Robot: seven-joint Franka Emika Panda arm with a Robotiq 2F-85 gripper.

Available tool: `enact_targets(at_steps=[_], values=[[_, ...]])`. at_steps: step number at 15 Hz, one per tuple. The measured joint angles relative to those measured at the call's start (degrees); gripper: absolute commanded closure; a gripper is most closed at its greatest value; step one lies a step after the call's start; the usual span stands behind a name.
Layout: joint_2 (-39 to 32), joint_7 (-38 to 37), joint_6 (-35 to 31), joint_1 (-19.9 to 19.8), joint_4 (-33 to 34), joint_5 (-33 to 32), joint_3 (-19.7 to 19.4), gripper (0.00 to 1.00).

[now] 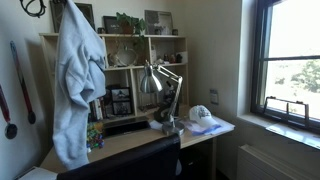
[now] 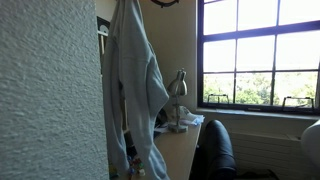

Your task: Move the jersey from the chair to the table.

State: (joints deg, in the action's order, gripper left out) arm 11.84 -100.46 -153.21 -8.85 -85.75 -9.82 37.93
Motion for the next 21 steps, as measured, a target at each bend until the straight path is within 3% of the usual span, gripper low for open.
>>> enact_targets(at_steps=[8,15,21], values=[[-8.1,0.0,0.0,1.8,3.1,1.5,2.8,0.99],[-13.9,1.9,-0.1,18.0,-0.5,4.4,-9.2,0.99],[-13.9,11.3,-0.1,18.5,-8.6,16.6,-9.0,0.99]])
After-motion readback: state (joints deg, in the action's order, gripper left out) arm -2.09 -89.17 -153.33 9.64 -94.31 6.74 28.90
